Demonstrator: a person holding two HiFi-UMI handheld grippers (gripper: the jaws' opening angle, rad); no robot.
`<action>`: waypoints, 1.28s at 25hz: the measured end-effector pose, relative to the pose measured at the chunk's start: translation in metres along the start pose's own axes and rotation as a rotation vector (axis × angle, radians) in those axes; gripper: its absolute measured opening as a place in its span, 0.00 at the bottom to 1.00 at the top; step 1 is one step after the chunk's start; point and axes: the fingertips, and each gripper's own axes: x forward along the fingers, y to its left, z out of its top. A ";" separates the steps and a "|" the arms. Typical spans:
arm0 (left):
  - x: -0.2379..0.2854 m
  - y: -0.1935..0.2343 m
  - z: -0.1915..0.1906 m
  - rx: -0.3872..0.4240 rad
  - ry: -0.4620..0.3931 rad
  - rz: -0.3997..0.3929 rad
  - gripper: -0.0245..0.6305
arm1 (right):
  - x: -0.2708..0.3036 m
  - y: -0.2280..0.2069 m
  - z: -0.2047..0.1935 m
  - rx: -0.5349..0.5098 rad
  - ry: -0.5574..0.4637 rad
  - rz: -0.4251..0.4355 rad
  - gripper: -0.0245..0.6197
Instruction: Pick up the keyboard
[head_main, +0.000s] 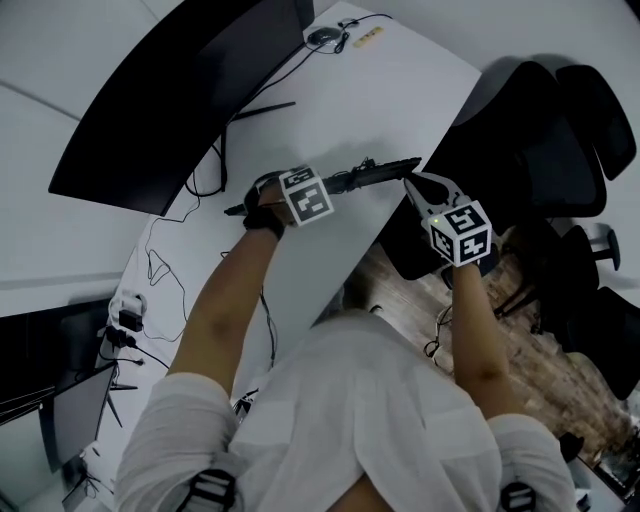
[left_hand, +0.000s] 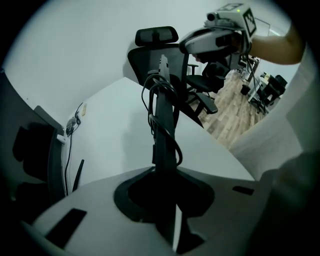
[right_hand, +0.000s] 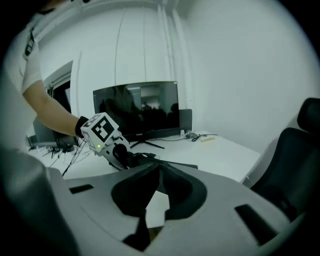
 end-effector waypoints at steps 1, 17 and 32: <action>-0.004 -0.001 0.002 -0.014 0.002 -0.001 0.13 | -0.006 0.003 0.002 0.032 -0.049 -0.005 0.08; -0.091 -0.054 0.034 -0.149 -0.029 0.029 0.13 | -0.097 0.033 0.028 0.123 -0.332 -0.038 0.05; -0.118 -0.102 0.050 -0.223 -0.044 0.027 0.13 | -0.144 0.056 0.037 -0.020 -0.332 -0.022 0.04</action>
